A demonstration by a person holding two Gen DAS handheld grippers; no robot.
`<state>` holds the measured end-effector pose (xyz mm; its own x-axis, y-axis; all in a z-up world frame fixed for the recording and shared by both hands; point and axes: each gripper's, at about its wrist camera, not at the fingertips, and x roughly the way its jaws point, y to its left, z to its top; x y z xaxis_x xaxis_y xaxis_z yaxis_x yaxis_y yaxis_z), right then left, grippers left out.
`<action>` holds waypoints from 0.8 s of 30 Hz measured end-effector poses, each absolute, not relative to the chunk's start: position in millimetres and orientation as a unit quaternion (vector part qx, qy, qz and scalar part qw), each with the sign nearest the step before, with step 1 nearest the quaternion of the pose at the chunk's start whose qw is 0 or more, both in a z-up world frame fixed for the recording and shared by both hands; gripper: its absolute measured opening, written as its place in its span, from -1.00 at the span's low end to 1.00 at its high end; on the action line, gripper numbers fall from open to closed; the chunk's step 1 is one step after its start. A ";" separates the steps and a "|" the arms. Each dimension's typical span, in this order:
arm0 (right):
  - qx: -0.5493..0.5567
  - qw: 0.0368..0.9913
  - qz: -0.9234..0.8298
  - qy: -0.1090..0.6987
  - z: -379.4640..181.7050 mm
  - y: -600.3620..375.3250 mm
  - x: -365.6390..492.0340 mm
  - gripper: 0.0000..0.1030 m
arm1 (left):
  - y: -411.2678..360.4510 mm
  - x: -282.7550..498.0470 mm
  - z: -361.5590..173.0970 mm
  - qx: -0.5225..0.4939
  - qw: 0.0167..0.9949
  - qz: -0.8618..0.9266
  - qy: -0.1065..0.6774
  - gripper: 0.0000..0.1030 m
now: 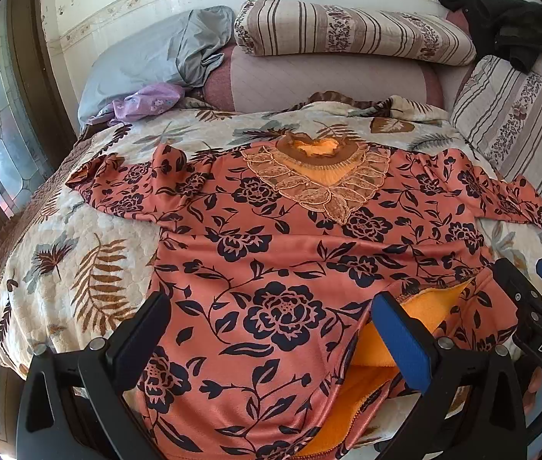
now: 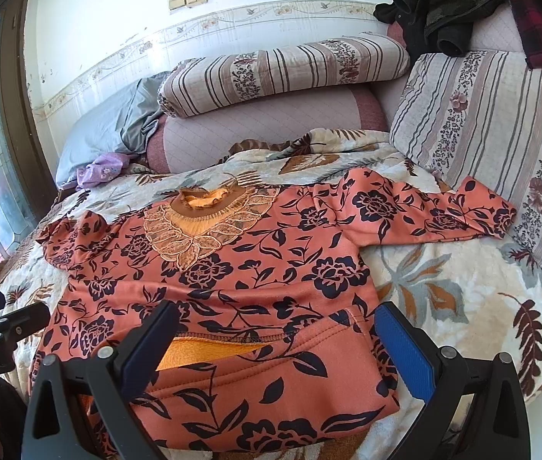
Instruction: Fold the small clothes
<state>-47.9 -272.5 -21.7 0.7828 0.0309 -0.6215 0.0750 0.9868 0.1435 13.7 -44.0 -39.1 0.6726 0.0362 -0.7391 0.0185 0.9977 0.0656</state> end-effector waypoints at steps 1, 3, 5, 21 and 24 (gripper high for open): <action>0.080 0.941 -0.012 0.329 -21.7 -272.4 -47.9 1.00 | -44.1 13.7 -39.3 0.033 0.914 0.004 0.405 1.00; 0.080 0.941 -0.012 0.330 -21.8 -272.4 -48.0 1.00 | -44.5 14.0 -39.9 0.034 0.914 0.005 0.405 1.00; 0.080 0.941 -0.012 0.329 -21.9 -272.4 -48.1 1.00 | -44.4 13.9 -40.1 0.034 0.913 0.003 0.405 1.00; 0.291 0.904 0.056 0.308 -6.0 -364.3 -44.6 1.00 | 5.6 50.0 -59.0 0.013 0.910 0.028 0.414 1.00; 0.379 0.875 0.011 0.301 -15.3 -435.8 -31.1 1.00 | 30.5 72.5 -71.3 0.008 0.906 0.056 0.419 1.00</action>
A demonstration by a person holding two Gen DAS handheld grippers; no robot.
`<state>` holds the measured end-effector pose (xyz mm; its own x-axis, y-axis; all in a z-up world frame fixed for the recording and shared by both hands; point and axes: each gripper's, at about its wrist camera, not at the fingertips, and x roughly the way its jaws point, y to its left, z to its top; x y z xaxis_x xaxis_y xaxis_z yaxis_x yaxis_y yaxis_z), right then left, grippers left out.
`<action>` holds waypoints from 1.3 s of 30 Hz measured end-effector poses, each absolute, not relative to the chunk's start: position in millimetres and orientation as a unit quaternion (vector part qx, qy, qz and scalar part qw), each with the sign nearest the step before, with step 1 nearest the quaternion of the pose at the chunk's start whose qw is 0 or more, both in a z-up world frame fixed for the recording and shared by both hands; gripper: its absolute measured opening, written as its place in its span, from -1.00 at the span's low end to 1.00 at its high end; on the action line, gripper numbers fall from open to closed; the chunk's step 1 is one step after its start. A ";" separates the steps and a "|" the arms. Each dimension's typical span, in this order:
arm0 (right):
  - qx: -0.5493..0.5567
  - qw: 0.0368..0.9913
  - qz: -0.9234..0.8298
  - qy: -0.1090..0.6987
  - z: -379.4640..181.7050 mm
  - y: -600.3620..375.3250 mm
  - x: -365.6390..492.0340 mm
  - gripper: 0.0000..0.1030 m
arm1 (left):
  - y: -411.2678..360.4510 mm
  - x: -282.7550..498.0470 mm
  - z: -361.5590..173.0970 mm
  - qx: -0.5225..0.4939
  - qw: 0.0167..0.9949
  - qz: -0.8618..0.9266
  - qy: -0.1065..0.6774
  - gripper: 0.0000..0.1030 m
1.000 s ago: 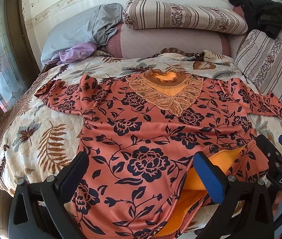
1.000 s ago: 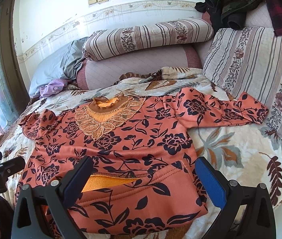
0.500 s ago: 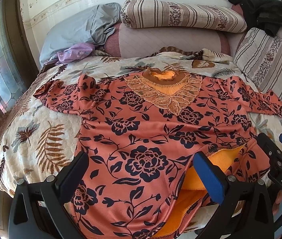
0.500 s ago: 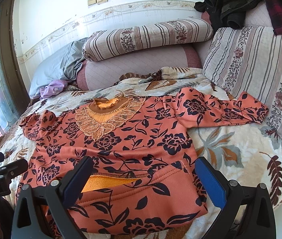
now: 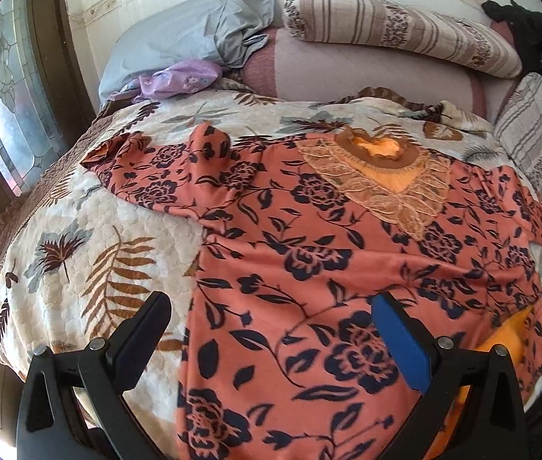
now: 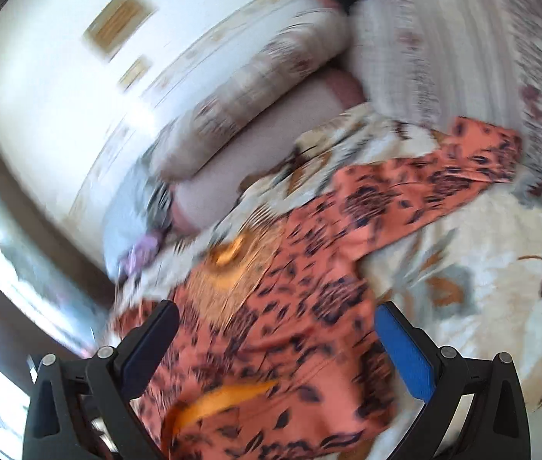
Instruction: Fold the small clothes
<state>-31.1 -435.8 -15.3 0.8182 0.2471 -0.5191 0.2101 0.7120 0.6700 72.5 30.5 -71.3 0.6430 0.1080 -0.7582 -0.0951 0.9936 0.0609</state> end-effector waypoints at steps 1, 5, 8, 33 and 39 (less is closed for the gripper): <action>0.407 0.862 -0.003 0.302 -24.0 -460.9 -24.9 0.99 | 37.8 80.4 -75.5 0.005 0.905 0.064 0.421 1.00; 0.463 0.814 -0.106 0.335 -72.5 -553.8 -1.0 0.61 | 61.6 108.6 -93.2 -0.018 0.900 0.079 0.428 1.00; 0.504 0.785 -0.137 0.333 -93.1 -595.8 12.8 0.33 | 69.9 121.0 -106.2 -0.026 0.902 0.079 0.424 1.00; 0.404 0.861 0.159 0.265 118.9 -264.2 183.2 -0.84 | 133.3 108.9 -80.0 -0.150 0.923 0.078 0.347 1.00; 0.368 0.792 0.206 0.441 -23.9 -137.7 210.4 0.99 | 148.9 109.7 -85.4 -0.180 0.913 0.092 0.354 1.00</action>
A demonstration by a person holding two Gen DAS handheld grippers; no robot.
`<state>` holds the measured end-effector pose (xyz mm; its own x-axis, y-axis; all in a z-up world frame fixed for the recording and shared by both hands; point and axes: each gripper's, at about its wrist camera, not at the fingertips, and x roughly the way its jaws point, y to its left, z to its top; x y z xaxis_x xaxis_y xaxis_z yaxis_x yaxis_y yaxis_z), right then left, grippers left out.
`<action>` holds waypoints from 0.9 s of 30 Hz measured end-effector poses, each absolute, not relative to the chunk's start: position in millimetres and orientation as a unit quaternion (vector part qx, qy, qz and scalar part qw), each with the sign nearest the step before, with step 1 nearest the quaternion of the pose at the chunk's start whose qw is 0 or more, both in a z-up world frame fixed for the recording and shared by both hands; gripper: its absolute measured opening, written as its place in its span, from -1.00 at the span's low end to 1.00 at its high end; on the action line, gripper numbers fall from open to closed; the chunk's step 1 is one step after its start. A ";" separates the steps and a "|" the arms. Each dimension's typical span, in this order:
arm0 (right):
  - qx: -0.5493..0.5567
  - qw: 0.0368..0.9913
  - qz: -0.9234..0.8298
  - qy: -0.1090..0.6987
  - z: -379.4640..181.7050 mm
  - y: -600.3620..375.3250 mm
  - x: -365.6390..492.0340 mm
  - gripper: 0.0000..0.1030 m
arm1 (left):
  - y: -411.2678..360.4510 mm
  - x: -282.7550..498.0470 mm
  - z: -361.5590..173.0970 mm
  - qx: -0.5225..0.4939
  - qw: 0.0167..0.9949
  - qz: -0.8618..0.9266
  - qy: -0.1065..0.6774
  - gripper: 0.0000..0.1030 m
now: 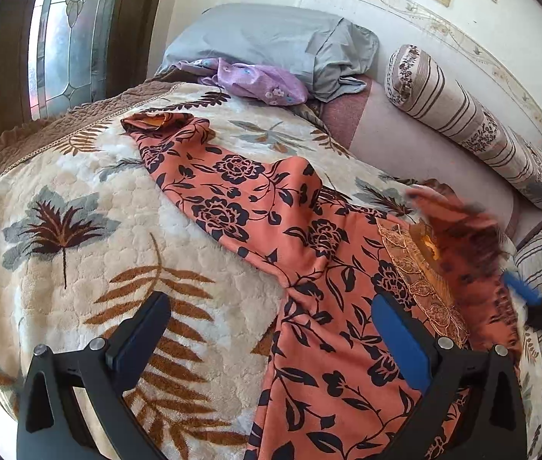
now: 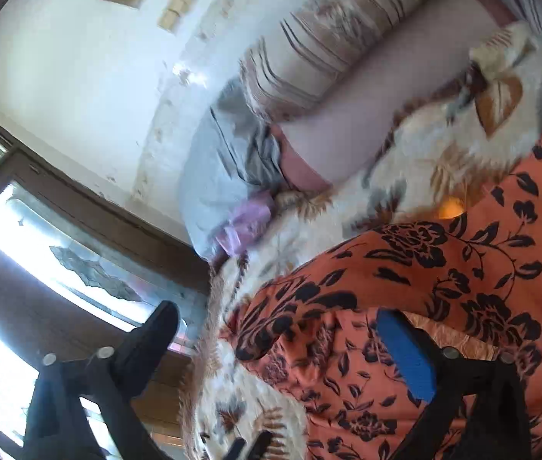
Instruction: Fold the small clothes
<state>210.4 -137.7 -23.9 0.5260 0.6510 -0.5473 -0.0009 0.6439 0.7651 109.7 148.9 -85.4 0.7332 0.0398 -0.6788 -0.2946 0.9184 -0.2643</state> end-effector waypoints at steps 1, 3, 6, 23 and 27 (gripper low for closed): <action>0.354 0.780 0.194 0.479 -52.6 -131.2 202.6 0.95 | 149.0 109.4 -86.5 -0.180 0.913 0.092 0.355 1.00; 0.350 0.774 0.184 0.495 -87.4 -139.8 188.3 0.91 | 148.4 110.0 -88.3 -0.177 0.912 0.093 0.359 1.00; 0.330 0.788 0.167 0.493 -90.3 -172.5 173.8 0.91 | 142.8 112.6 -90.7 -0.173 0.911 0.091 0.362 1.00; 0.051 0.889 0.008 0.455 -125.5 -255.1 141.1 1.00 | 208.0 136.1 -83.1 -0.324 0.880 0.080 0.337 1.00; 0.056 0.890 0.009 0.452 -128.8 -257.4 145.1 1.00 | 282.2 169.5 -89.6 -0.405 0.845 0.116 0.329 1.00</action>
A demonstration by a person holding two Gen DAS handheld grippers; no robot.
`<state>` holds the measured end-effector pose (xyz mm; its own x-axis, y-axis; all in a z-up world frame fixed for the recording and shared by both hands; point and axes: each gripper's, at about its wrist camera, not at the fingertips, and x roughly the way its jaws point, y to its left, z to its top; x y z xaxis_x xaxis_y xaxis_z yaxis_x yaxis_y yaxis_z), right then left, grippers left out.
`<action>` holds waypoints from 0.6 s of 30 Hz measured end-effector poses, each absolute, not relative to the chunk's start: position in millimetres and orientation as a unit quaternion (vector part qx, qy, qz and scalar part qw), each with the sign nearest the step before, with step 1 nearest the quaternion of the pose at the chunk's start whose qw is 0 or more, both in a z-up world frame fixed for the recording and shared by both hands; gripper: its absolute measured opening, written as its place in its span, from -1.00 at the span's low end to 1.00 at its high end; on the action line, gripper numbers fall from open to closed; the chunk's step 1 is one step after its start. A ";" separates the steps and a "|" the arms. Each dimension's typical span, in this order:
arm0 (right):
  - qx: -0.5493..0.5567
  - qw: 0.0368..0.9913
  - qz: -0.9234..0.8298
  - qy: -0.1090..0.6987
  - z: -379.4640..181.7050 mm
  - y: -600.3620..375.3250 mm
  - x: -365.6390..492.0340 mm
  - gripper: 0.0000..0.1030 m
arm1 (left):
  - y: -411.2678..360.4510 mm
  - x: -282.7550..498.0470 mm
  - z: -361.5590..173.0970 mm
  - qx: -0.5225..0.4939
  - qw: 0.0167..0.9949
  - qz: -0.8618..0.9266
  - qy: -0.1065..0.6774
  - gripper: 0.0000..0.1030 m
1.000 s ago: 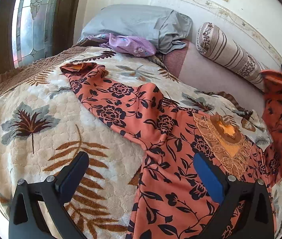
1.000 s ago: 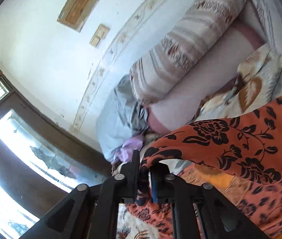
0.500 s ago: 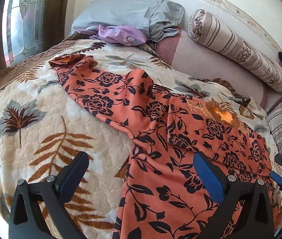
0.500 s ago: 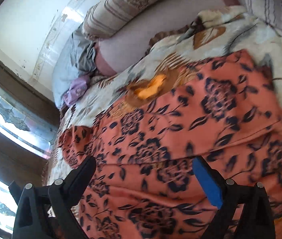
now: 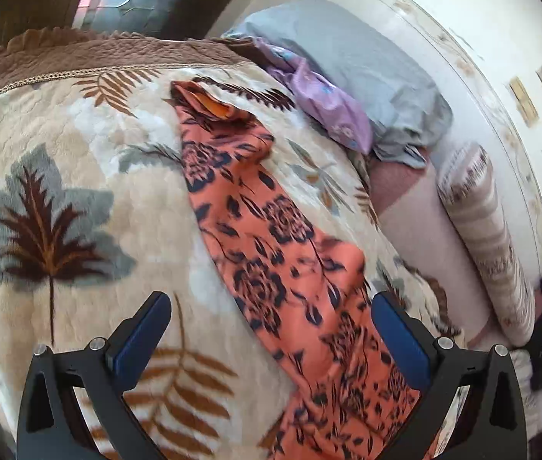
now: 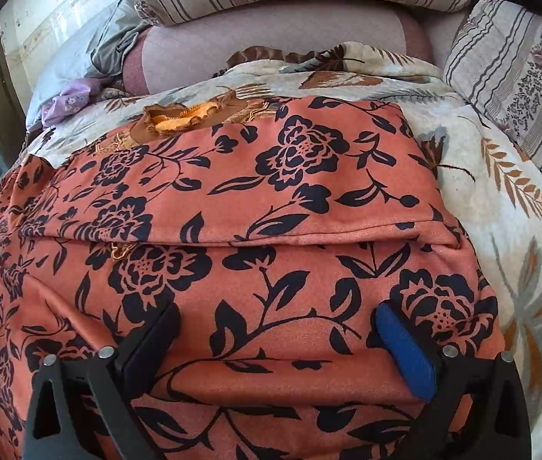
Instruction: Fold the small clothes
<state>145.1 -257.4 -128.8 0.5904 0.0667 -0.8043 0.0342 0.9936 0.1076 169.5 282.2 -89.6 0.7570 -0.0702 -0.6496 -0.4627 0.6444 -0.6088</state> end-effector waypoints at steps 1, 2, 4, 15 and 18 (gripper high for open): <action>0.056 0.890 0.009 0.452 -129.6 -256.7 144.5 0.99 | 299.2 181.2 -92.2 -0.418 0.838 0.119 0.330 1.00; 0.056 0.891 0.009 0.451 -127.7 -257.0 142.1 0.99 | 315.1 192.7 -95.3 -0.428 0.831 0.127 0.332 1.00; 0.057 0.891 0.009 0.450 -126.9 -258.1 141.0 1.00 | 341.7 215.0 -101.0 -0.432 0.825 0.143 0.334 1.00; 0.052 0.893 0.004 0.447 -130.8 -253.2 144.3 1.00 | 432.1 301.7 -123.1 -0.473 0.795 0.170 0.340 0.85; 0.056 0.894 0.006 0.445 -131.6 -253.6 144.2 1.00 | 440.5 317.8 -126.9 -0.509 0.776 0.164 0.334 0.63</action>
